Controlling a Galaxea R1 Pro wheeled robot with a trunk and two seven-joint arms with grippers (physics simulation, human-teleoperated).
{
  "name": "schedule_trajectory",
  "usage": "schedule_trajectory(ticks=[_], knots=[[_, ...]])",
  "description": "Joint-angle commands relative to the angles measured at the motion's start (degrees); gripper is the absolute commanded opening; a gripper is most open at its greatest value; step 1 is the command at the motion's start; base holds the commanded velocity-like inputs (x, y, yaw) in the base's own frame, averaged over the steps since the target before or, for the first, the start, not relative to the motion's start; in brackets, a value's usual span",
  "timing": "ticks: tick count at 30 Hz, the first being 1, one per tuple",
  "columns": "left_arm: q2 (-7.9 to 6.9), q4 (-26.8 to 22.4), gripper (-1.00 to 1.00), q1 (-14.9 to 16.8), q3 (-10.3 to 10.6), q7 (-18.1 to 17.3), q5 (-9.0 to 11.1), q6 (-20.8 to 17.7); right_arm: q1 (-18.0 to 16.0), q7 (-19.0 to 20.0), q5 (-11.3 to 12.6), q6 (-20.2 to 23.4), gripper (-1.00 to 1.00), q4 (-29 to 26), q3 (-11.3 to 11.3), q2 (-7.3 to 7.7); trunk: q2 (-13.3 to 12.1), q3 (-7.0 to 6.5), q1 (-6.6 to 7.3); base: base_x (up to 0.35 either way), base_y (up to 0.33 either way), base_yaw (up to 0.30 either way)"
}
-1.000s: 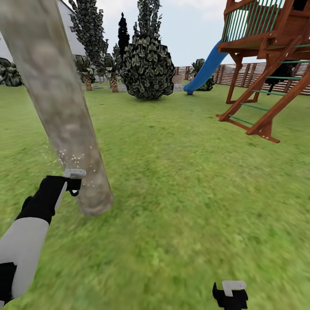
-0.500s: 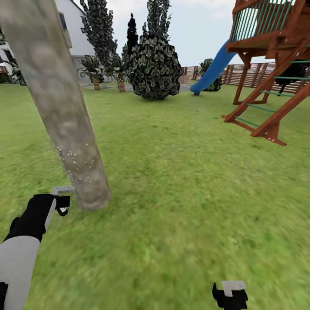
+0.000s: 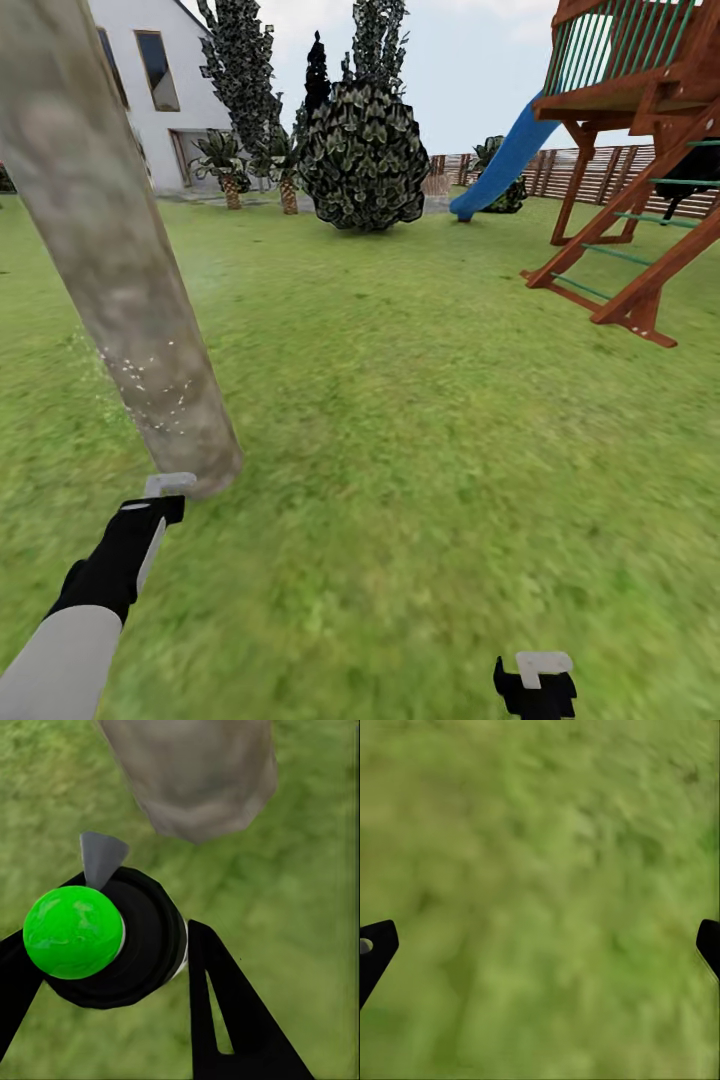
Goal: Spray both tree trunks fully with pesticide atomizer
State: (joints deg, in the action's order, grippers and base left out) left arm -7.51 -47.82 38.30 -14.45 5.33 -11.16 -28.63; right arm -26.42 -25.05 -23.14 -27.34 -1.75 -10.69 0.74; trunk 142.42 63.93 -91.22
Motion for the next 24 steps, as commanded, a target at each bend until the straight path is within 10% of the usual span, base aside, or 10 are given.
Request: schedule_trajectory(ticks=[1, 8, 24], knots=[[0.03, -0.1, -1.0, 0.0, -0.1, 0.0, -0.4, -0.3, 0.0, -0.2, -0.6, -0.1, 1.0, 0.1, -0.5, -0.02, 0.0, 0.05, -0.01, 0.252, -0.176, 0.0], [0.13, 3.3, -1.0, 0.0, -0.1, 5.3, 1.1, 5.3, 0.0, -0.2, -0.5, -0.2, 1.0, 0.1, -0.5, -0.12, 0.0, 0.05, -0.01, 0.243, -0.185, 0.182], [1.34, 4.0, -1.0, 0.0, -0.1, 5.8, 1.0, 5.7, 0.0, -0.2, -0.5, -0.2, 1.0, 0.1, -0.5, -0.12, 0.0, 0.05, -0.01, 0.229, -0.198, 0.193]])
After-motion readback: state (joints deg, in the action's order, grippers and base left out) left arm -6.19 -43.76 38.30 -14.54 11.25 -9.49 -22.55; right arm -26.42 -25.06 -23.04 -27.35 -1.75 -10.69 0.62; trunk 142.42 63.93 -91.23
